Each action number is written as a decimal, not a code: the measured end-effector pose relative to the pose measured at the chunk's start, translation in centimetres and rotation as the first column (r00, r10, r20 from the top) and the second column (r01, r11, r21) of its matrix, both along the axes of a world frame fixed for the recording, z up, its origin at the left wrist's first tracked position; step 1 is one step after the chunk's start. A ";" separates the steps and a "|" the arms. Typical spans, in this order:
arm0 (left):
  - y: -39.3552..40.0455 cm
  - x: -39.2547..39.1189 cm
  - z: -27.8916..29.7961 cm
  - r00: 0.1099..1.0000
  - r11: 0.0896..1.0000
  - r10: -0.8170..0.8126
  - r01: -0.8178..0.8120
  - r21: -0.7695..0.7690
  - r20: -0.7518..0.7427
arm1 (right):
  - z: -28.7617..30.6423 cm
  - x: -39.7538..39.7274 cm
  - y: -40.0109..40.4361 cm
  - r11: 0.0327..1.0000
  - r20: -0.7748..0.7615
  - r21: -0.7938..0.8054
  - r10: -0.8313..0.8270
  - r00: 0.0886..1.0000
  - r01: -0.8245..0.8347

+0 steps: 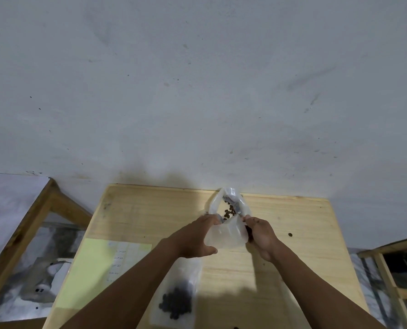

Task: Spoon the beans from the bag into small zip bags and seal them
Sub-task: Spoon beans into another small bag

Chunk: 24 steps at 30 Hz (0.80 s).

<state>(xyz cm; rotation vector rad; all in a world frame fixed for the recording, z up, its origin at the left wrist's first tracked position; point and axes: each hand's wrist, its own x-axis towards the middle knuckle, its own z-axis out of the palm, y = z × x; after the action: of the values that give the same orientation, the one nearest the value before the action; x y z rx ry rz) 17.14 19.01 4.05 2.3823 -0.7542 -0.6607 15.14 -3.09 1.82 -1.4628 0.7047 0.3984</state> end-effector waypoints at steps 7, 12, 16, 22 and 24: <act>1.5 2.1 -0.1 0.980 0.998 -0.009 -0.004 0.066 0.200 | 1.2 0.8 0.8 0.902 -0.096 0.325 -0.267 0.959 0.284; 2.5 2.4 -0.6 0.964 0.990 -0.007 -0.030 0.136 0.264 | 2.0 0.4 0.2 0.900 -0.010 0.292 -0.337 0.941 0.325; 3.0 0.4 -0.3 0.948 0.987 0.157 -0.157 -0.023 0.276 | 2.0 0.0 -1.3 0.940 0.142 0.140 -0.331 0.933 0.312; 3.4 -1.4 -1.3 0.932 0.965 0.250 -0.261 0.007 0.261 | 4.0 -0.1 -2.7 0.934 0.263 0.089 -0.357 0.896 0.346; 3.3 -1.3 -1.4 0.929 0.958 0.270 -0.287 0.031 0.253 | 5.0 -0.2 -2.7 0.939 0.304 0.077 -0.342 0.889 0.335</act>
<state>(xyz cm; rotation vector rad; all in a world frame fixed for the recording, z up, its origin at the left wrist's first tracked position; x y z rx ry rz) 15.85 22.26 2.68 2.5983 -0.4803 -0.2792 14.95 -5.83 6.85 -1.3096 0.6776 -0.0967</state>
